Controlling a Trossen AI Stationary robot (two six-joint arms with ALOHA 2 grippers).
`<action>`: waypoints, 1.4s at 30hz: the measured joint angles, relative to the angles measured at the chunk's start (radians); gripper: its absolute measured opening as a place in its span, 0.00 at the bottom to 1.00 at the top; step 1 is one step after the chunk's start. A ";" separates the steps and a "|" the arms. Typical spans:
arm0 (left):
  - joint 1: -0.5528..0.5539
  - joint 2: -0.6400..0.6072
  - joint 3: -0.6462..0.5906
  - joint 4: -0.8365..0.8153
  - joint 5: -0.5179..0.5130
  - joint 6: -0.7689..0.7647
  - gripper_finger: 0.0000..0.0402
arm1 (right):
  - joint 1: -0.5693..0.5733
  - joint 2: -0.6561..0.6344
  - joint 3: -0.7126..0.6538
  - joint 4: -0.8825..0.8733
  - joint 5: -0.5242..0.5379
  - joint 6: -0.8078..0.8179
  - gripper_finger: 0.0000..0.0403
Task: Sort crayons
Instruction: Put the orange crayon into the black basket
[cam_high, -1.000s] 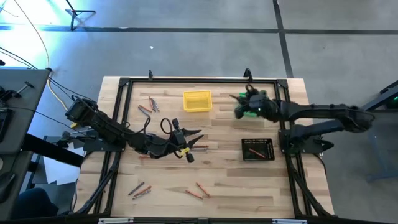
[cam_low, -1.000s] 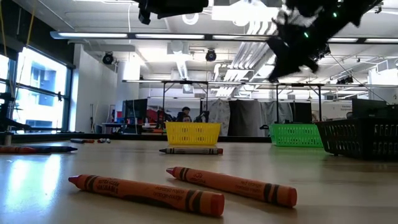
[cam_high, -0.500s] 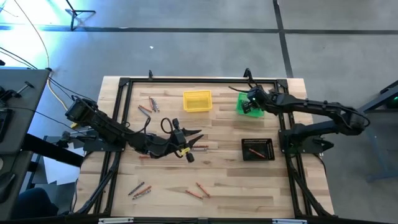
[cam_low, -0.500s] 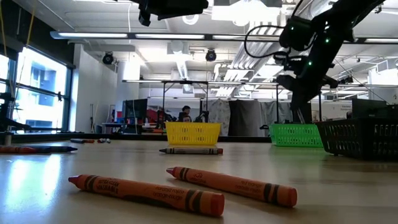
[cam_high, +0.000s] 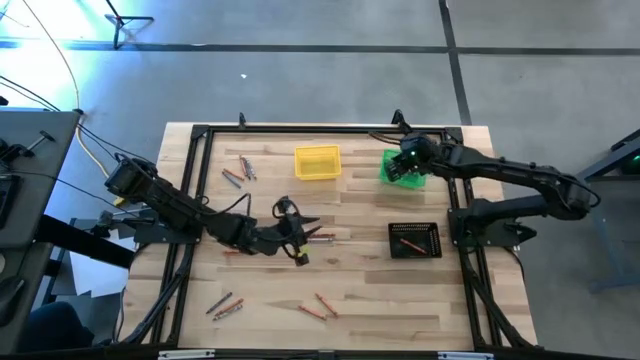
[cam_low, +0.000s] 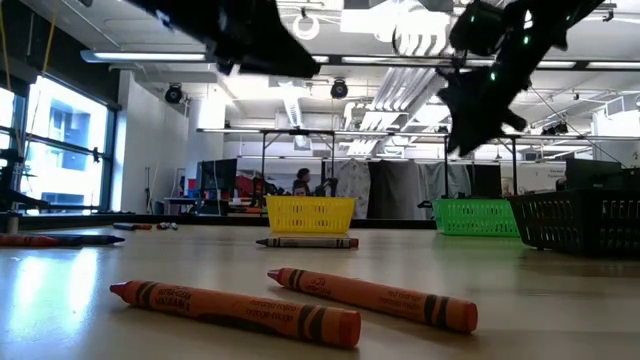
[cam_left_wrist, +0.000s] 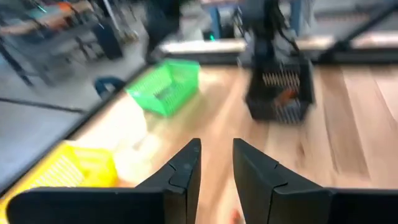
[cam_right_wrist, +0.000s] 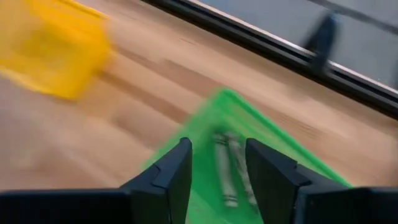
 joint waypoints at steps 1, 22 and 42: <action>0.005 0.000 0.000 -0.035 0.033 -0.020 0.20 | 0.012 -0.015 0.012 0.010 -0.036 0.000 0.36; 0.187 0.201 0.001 -0.170 0.392 -0.106 0.21 | 0.580 -0.067 0.041 0.139 0.052 0.169 0.37; 0.203 0.264 0.001 -0.107 0.438 -0.087 0.21 | 0.684 -0.067 0.041 0.156 0.129 0.214 0.37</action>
